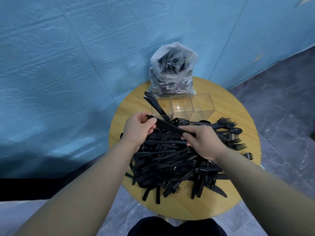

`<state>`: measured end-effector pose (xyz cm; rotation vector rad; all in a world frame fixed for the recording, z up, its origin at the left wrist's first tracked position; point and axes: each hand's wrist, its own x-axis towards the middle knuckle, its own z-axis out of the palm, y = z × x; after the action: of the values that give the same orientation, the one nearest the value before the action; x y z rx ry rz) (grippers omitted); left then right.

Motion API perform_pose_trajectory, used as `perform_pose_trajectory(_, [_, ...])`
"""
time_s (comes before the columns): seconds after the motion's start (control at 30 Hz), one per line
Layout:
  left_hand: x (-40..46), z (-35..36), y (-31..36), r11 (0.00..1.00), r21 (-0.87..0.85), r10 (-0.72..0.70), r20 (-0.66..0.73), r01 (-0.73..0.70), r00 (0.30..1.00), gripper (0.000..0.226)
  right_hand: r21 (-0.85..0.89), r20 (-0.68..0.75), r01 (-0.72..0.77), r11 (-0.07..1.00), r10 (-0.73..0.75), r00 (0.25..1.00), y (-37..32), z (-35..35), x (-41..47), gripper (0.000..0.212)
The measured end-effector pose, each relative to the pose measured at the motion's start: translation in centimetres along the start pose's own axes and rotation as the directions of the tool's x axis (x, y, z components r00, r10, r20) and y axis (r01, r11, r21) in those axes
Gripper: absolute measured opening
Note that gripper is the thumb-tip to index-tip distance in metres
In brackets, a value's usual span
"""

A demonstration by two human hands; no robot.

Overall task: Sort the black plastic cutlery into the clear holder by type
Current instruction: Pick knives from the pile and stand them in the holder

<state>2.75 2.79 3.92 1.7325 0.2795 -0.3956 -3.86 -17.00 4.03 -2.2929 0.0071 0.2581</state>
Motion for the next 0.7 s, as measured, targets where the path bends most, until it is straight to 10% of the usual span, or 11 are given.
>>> perform_pose_trajectory(0.7, [0.6,-0.3,0.4,0.986,-0.162,-0.035,-0.039,0.028,0.999,0.021,-0.123,0.058,0.094,0.988,-0.088,0.994,0.7,1.0,0.5,0.042])
